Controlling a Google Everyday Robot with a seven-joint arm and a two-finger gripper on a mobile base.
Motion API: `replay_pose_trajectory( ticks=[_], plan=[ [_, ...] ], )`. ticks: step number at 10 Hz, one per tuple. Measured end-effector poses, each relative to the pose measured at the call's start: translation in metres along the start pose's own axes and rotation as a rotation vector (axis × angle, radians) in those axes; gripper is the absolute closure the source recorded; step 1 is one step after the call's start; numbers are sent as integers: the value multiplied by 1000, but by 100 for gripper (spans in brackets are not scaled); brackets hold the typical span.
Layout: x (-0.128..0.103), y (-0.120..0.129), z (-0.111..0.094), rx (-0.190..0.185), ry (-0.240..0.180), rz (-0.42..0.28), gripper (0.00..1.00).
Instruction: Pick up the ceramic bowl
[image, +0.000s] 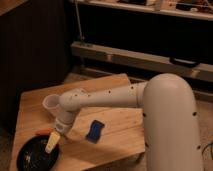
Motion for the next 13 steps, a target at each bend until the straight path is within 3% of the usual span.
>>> replay_pose_trajectory(
  ticks=[6,13],
  plan=[
    [10,-1,16,137,-7,-5,20],
    [13,-21,35,161,-63,9,20]
  ],
)
